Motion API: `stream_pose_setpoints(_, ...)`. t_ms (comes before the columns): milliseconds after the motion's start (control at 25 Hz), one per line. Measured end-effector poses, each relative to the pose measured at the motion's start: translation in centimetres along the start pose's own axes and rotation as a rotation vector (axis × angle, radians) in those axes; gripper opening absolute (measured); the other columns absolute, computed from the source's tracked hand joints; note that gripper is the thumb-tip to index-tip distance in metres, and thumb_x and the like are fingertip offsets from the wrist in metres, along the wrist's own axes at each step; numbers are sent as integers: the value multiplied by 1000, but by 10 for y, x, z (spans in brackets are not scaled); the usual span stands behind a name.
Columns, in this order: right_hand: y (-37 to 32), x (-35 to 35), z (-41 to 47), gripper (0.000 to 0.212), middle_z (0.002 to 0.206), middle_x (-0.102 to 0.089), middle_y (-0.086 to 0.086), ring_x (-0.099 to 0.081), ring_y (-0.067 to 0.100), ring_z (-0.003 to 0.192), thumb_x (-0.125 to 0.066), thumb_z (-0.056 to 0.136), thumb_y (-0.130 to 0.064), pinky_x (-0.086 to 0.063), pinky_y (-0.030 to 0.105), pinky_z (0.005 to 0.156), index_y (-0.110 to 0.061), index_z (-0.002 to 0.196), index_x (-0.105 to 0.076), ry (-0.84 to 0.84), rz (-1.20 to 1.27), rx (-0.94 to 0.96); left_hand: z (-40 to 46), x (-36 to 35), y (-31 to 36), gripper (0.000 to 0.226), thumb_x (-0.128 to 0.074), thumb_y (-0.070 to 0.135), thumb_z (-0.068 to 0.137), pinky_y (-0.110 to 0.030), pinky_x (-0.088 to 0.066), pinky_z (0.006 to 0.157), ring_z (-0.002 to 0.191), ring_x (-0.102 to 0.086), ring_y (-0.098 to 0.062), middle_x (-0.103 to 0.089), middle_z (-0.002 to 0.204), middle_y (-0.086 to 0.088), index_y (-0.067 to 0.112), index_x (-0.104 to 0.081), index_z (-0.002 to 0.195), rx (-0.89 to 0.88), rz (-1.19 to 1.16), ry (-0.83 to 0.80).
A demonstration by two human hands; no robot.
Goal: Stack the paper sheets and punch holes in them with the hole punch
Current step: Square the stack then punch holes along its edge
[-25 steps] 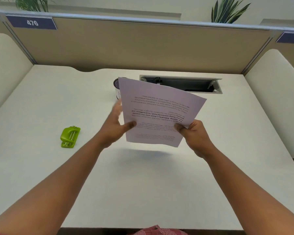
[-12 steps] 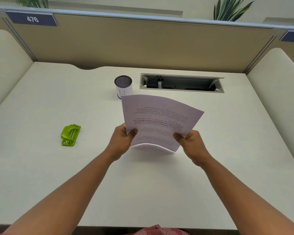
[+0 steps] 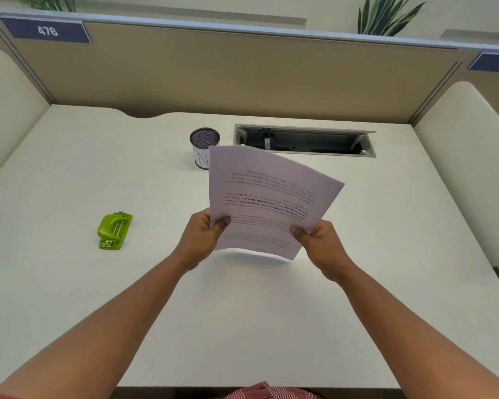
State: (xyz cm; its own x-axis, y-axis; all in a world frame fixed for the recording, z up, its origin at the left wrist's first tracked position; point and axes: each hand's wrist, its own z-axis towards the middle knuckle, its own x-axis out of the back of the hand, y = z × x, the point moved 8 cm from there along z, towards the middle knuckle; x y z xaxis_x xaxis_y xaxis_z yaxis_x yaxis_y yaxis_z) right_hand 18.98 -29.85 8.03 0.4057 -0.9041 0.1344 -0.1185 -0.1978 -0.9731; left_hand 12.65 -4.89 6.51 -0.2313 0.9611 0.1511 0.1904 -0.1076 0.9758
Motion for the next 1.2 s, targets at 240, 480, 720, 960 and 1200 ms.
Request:
stream_pose_setpoints(240,-24,35,-3,70,155,-49,-4,-58,13,130,-79,89,-12,-49,41,112,-27,148,-45,348,86,45,29,27,105,26,-53,13,97,-31,-44,64,80,-62,-21,-70,85,4,28,-73,93,-221,938,-19)
stream_pose_setpoints(480,-135,1,-26,84,160,-45,11,-37,27,151,-71,82,-48,-27,46,121,-11,152,-44,424,-777,637,12,-18,166,19,-56,1,82,-25,-24,47,54,-50,-24,-43,61,2,18,-64,83,-396,1717,-197)
stream_pose_setpoints(720,-119,-67,-6,18,97,-77,-1,-65,25,72,-48,95,-31,-42,29,51,-28,103,-65,-41,-1311,362,-5,-64,170,16,-54,9,90,-26,-22,45,46,-36,-16,-49,62,2,21,-56,79,-448,1771,-318)
stream_pose_setpoints(960,-93,-33,7,26,85,-76,-5,-65,25,74,-46,95,-17,-54,37,62,-25,94,-70,17,-1060,207,-13,-45,167,61,-63,12,87,-51,-8,119,151,-30,-34,-40,162,-10,27,-50,144,-823,1493,155)
stream_pose_setpoints(1200,-59,12,7,23,87,-82,1,-77,23,77,-62,102,-14,-64,48,78,-21,89,-79,66,-49,-67,-5,29,71,119,-81,48,81,-39,-12,121,158,-4,-23,5,172,-2,33,7,161,-83,206,341)
